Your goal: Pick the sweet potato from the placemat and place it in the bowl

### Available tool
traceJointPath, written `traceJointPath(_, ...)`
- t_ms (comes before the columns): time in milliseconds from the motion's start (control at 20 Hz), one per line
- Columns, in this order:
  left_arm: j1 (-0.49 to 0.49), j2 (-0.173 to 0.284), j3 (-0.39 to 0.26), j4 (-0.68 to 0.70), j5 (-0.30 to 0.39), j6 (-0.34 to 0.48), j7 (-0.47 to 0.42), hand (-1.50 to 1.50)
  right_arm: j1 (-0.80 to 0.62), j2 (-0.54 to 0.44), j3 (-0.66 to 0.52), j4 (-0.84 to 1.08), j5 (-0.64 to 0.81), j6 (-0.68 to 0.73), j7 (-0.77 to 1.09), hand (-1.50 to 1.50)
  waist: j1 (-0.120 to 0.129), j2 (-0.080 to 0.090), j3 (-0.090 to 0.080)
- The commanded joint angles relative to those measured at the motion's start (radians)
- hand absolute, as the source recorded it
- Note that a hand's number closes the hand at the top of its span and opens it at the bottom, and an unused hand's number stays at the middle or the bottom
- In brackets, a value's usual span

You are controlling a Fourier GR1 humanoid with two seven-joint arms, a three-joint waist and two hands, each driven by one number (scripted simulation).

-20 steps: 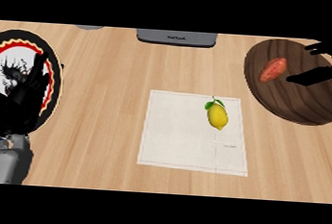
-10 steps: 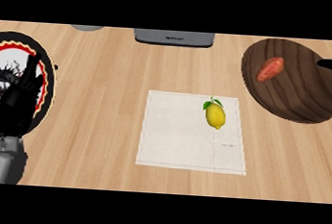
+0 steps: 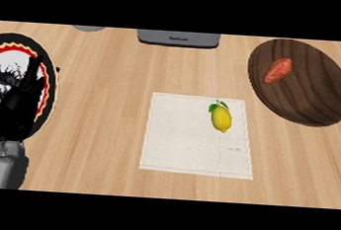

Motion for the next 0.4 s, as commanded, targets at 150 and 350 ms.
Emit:
traceJointPath(150, 0.011, -0.021, -0.014, 0.001, -0.007, 0.002, -0.014, 0.00, 0.101, -0.107, -0.050, 0.050, -0.066, 0.217, -0.070, -1.50, 0.005, 0.001, 0.002)
traceJointPath(350, -0.019, 0.002, 0.003, -0.005, -0.005, 0.000, 0.016, 0.00, 0.131, -0.110, -0.060, 0.042, -0.090, 0.267, -0.112, -1.50, 0.006, -0.001, 0.002)
